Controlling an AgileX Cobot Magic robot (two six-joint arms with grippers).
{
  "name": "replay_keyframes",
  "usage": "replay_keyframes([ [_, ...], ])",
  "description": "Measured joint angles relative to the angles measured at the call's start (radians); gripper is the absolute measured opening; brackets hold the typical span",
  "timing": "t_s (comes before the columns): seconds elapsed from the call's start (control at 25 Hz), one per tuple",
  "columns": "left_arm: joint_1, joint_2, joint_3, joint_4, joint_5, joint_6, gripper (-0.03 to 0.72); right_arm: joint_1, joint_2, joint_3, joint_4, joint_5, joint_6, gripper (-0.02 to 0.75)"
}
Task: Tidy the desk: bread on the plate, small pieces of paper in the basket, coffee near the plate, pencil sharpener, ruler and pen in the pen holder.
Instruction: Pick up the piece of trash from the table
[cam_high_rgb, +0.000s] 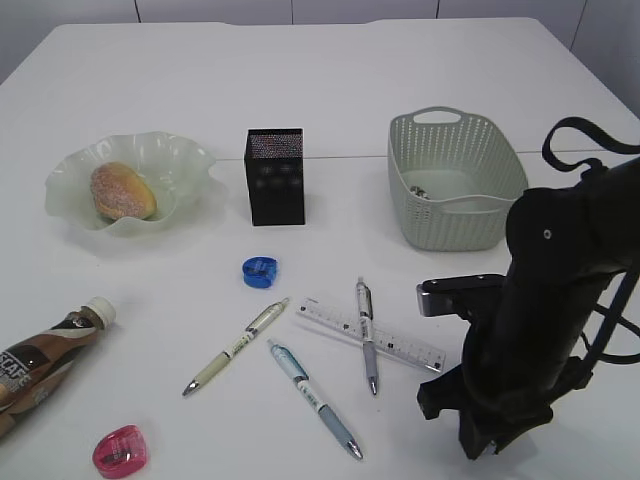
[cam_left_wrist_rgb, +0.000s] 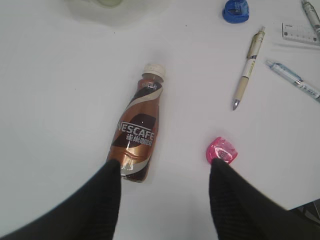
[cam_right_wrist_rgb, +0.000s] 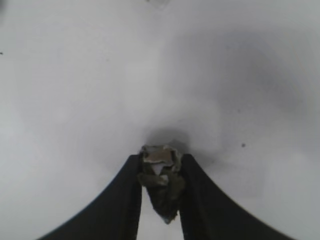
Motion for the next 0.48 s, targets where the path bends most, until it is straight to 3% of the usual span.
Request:
replay_keyframes([
  [0.24, 0.000, 0.000, 0.000, 0.000, 0.000, 0.000, 0.416, 0.000, -0.078, -0.044, -0.017, 0.017, -0.013, 0.176],
  [0.48, 0.000, 0.000, 0.000, 0.000, 0.000, 0.000, 0.416, -0.062, -0.133, -0.253, -0.051, 0.034, -0.010, 0.176],
])
